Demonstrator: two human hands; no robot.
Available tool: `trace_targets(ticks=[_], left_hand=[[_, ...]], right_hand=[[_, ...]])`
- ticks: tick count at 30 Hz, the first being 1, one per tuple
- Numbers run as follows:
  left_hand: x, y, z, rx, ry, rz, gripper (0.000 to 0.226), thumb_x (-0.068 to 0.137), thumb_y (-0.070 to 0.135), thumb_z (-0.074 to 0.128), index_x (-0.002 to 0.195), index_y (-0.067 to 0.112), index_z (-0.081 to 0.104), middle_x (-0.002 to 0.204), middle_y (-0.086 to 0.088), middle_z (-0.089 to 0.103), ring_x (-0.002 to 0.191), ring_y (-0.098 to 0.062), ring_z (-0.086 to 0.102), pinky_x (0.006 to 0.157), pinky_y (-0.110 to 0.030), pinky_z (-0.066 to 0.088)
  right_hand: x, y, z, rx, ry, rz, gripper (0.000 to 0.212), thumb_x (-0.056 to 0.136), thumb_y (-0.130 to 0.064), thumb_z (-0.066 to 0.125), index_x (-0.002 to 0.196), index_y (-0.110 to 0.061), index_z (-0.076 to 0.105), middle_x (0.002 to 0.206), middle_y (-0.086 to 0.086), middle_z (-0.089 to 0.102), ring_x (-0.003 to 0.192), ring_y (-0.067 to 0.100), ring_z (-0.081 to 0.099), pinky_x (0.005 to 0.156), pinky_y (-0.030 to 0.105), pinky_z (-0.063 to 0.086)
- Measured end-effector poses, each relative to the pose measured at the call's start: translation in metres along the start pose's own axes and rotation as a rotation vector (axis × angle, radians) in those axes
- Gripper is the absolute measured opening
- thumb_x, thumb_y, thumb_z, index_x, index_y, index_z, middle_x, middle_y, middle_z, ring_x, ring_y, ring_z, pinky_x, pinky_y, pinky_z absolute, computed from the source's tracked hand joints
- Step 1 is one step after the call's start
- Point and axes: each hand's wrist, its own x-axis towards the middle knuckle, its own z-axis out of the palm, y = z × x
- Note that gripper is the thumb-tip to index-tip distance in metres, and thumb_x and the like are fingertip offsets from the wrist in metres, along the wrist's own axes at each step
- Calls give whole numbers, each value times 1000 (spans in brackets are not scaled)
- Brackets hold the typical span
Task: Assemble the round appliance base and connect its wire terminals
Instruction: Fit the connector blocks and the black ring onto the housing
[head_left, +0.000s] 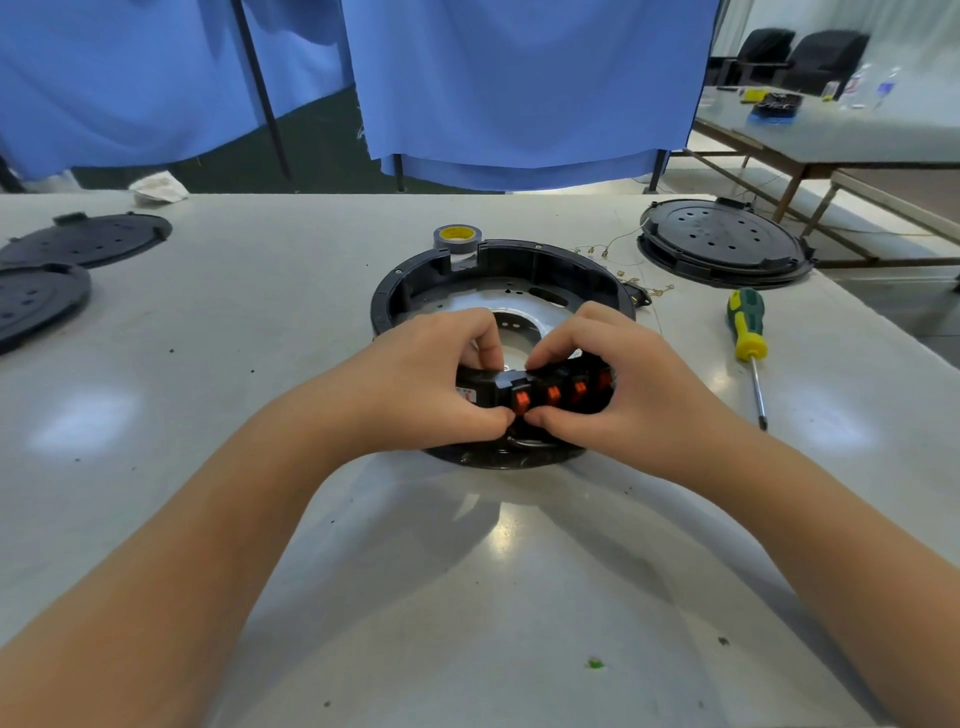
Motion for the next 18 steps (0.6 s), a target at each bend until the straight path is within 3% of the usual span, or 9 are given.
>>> trace_targets(ticks=[6,11,18], left_hand=[[0,-1,0,17,6,3,25,70,35,73,80,32,51,81,11,70,69,-4,64,69,-34,56],[-1,1,-2,-23,40,-5,20,72,46,68,75,31,55,77,12,72,72,-2,65,66,-28,52],[-3,5,-2,-52,73,42,20,71,43,67,71,24,58,71,1,71,72,-19,68,71,-48,55]], right_hand=[[0,0,2,1,8,-10,27,71,-20,79,93,-23,64,92,-14,54,88,3,55,75,12,42],[1,1,-1,106,42,13,15,78,-28,72,90,-20,71,87,-13,59,85,6,59,74,18,47],[1,1,2,102,89,10,4,80,-24,73,84,-22,72,82,-13,59,81,8,59,70,22,47]])
